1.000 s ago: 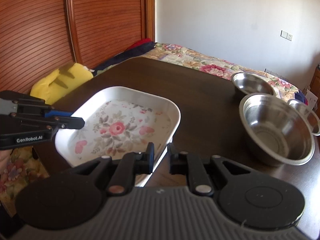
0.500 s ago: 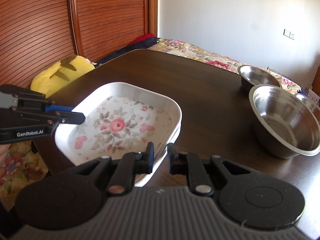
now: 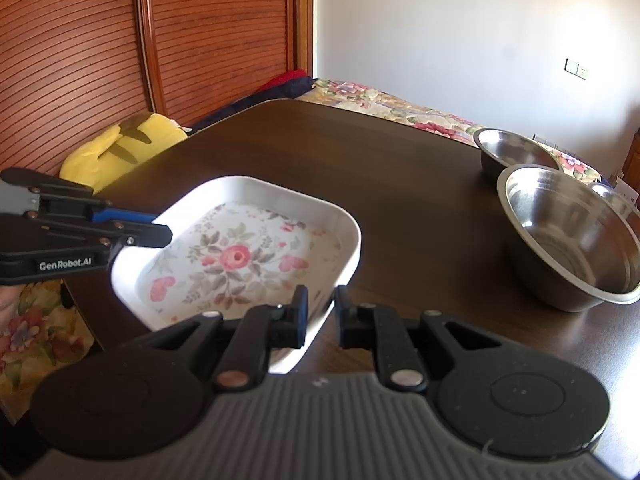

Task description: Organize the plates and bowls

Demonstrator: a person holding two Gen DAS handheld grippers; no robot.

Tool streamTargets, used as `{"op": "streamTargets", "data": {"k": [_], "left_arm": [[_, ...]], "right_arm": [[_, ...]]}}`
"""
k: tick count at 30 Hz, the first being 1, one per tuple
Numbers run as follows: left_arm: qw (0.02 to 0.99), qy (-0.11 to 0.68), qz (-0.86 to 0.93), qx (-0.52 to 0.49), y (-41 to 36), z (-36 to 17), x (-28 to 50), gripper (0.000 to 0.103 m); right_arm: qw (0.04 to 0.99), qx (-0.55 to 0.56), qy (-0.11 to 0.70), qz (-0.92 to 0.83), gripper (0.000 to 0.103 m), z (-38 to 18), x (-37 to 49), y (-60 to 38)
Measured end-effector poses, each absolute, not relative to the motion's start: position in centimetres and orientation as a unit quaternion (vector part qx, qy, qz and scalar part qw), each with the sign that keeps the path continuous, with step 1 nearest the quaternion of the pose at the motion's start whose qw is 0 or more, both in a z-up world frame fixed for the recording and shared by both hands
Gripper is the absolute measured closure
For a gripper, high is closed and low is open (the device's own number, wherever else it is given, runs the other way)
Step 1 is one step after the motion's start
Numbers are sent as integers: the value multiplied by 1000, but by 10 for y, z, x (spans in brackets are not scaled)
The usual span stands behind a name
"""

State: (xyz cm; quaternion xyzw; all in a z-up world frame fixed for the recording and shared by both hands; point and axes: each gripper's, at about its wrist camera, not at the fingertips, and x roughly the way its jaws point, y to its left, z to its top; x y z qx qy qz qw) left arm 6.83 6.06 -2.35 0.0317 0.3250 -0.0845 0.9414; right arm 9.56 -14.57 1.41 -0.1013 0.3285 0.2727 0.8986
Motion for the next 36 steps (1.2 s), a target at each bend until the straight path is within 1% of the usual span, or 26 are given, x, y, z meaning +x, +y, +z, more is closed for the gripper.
{"op": "streamTargets", "data": {"k": [6,16,19,21,22,24,26,28,29,30,32,34,36], "left_arm": [[942,324,-83,34,61,-26,68,92],[941,326,-82,33,62,-27,70,91],[943,319,-84,28,63,-22,67,83],[946,312,-85,27,62,-17,65,74],[947,308,-85,26,62,-15,65,71],[949,301,-87,26,60,-10,64,61],[951,294,-90,28,55,-5,64,58],[953,287,-96,28,49,-1,65,52],[954,283,-100,27,46,1,65,46],[954,279,-103,28,42,2,66,43],[955,275,-109,29,32,5,69,42],[955,272,-118,28,21,7,72,39],[955,268,-125,27,12,8,77,31]], "right_arm": [[902,-96,323,270,87,12,93,-147],[907,-52,316,273,87,11,93,-156],[910,-35,311,271,86,13,94,-161],[913,-28,306,270,86,14,93,-165],[915,-27,302,268,86,15,93,-167],[918,-24,294,264,86,18,91,-171],[922,-21,285,260,86,20,89,-176],[927,-20,275,255,86,22,88,-182],[930,-19,269,251,86,23,87,-186],[932,-19,263,248,86,24,86,-189],[937,-18,253,241,86,27,84,-198],[941,-18,243,236,86,30,83,-207],[945,-21,234,230,86,33,83,-215]]}}
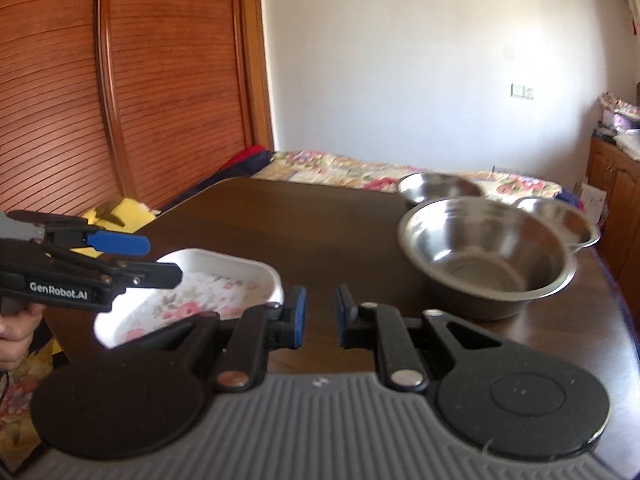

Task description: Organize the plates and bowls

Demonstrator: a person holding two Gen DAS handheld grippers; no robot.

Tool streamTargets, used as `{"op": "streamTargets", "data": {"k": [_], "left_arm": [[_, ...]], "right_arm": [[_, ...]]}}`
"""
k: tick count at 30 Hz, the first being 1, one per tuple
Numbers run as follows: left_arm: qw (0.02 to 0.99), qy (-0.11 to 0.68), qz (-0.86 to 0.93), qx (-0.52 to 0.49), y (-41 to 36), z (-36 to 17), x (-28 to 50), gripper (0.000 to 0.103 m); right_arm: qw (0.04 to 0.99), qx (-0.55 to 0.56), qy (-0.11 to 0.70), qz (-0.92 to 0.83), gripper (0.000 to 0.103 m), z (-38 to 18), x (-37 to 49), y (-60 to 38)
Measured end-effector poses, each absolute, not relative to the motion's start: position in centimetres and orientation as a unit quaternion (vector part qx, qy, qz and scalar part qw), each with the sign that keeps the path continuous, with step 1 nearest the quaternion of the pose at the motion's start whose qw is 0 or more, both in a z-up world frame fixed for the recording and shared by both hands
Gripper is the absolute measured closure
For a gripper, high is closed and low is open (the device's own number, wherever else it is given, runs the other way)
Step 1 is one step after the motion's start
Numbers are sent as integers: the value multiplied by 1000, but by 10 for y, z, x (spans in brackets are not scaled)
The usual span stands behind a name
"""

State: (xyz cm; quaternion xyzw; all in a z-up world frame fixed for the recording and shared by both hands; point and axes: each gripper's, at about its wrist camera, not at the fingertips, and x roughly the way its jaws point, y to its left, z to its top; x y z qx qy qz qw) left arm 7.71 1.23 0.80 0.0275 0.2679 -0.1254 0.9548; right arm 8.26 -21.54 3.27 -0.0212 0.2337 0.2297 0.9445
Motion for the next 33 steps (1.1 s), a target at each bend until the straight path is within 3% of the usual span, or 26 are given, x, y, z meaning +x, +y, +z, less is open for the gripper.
{"op": "streamTargets", "data": {"k": [3,5,7,11,13,19,33], "left_arm": [[956,263,-130,27,-4,9,82,20],[955,261,-138,28,-14,8,86,15],[954,261,-147,27,-25,7,90,13],[954,257,-157,21,-47,6,103,6],[954,254,-159,18,-58,5,111,5],[954,250,-166,10,-84,3,134,5],[949,263,-173,-1,-112,0,177,8]], "right_arm": [[951,-24,219,219,85,37,82,-230],[955,-24,209,207,77,40,83,-241],[960,-23,197,196,62,41,83,-253],[968,-31,181,173,58,41,86,-274],[970,-28,177,165,48,40,89,-284],[978,-26,154,139,40,35,105,-310],[978,36,160,129,40,3,154,-337]]}}
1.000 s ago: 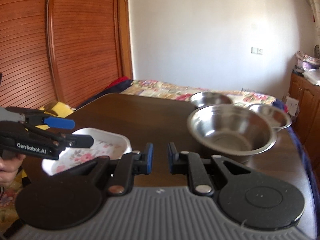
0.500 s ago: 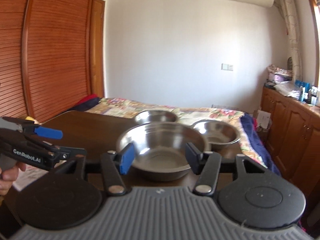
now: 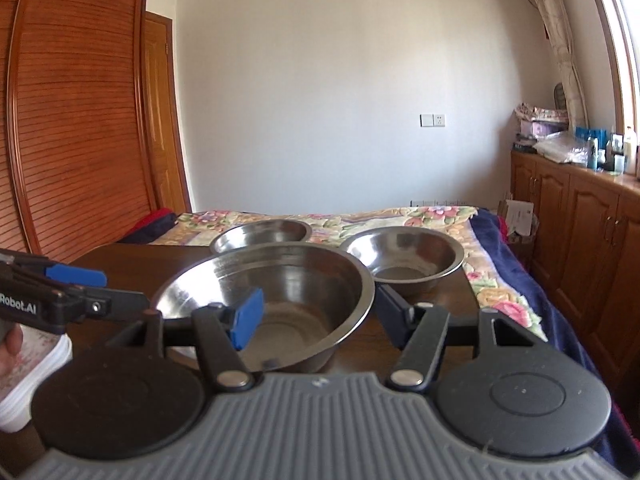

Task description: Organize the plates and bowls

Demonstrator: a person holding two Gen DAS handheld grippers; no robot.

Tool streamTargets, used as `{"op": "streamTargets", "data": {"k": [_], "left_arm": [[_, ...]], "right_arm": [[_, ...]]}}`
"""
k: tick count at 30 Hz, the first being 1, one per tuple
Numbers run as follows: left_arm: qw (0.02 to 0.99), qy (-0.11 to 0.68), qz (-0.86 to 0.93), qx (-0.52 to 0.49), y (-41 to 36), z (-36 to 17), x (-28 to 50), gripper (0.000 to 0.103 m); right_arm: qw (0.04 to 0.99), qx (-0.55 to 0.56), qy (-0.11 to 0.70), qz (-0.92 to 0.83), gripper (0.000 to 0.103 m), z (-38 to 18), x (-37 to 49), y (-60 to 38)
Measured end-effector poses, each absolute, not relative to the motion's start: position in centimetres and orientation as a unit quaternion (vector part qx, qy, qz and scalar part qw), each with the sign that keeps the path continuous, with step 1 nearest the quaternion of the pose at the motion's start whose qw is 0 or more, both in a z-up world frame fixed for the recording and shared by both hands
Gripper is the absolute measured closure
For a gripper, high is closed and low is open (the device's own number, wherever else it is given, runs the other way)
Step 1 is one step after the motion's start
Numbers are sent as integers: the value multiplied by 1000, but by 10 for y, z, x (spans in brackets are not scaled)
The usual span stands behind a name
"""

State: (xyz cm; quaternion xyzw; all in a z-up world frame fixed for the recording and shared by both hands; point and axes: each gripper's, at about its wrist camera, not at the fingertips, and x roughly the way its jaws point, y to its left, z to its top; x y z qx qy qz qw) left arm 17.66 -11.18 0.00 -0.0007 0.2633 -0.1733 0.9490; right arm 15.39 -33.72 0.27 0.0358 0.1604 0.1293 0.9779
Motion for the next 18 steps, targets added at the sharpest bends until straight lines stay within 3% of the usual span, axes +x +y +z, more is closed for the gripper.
{"op": "streamTargets", "data": {"k": [7,12,18], "left_arm": [[945,278,-172,-4,-117,-3,192,11],[944,284,-170,8,-122,-6,199,27],[941,291,-171,10,-126,-9,206,39]], "right_arm": [[975,47,174,130,40,-6,165,-340],[973,55,182,129,40,-6,168,-341],[972,58,193,121,40,-7,172,-342]]}}
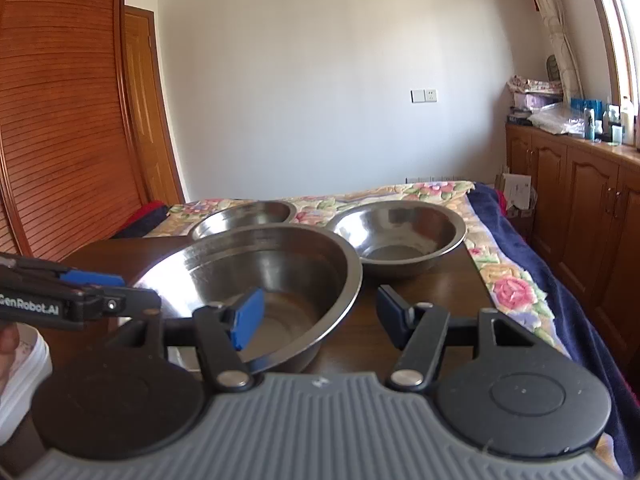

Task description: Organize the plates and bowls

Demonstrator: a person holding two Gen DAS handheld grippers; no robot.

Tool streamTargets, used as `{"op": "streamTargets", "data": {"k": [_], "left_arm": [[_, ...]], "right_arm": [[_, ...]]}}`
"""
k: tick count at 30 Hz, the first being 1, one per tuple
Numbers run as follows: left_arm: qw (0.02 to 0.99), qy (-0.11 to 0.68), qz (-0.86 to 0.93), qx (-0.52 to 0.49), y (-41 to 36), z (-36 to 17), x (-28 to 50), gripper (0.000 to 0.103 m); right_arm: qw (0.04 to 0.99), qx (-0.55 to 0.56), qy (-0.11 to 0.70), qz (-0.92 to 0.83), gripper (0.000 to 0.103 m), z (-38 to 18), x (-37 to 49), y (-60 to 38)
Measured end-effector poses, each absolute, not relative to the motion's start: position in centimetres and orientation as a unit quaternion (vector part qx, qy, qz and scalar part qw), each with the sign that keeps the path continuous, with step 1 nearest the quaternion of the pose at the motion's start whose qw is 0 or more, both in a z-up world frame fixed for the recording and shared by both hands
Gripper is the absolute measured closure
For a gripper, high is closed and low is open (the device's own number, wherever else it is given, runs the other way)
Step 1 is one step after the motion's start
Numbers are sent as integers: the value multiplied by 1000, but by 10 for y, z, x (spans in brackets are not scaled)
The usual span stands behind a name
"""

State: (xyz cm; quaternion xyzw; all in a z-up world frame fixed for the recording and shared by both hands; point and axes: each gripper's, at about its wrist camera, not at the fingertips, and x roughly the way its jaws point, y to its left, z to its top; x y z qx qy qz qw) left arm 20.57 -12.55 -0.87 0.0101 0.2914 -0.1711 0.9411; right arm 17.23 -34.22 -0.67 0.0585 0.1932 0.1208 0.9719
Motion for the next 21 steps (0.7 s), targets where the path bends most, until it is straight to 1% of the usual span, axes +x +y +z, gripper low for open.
{"op": "streamTargets", "data": {"k": [3,6,7,9,10,12,13,20,21], "left_arm": [[941,292,-169,7,-126,-9,207,39],[941,291,-169,7,-127,-10,208,40],[941,291,-170,6,-127,-10,209,41],[941,292,-170,7,-129,-11,211,48],[941,293,-170,6,-129,-11,212,50],[940,294,-171,5,-129,-11,213,58],[940,295,-171,4,-129,-12,213,60],[939,300,-169,5,-130,-13,217,61],[939,299,-170,3,-130,-13,217,64]], "right_arm": [[971,65,198,119,40,-8,175,-345],[970,66,202,118,44,-9,177,-344],[970,66,203,118,46,-9,177,-344],[970,65,204,118,50,-9,177,-344],[970,65,204,118,52,-9,178,-344],[970,64,204,119,58,-9,178,-344],[970,64,203,119,60,-10,178,-344],[970,57,201,121,66,-10,177,-342],[970,56,201,121,67,-10,177,-341]]}}
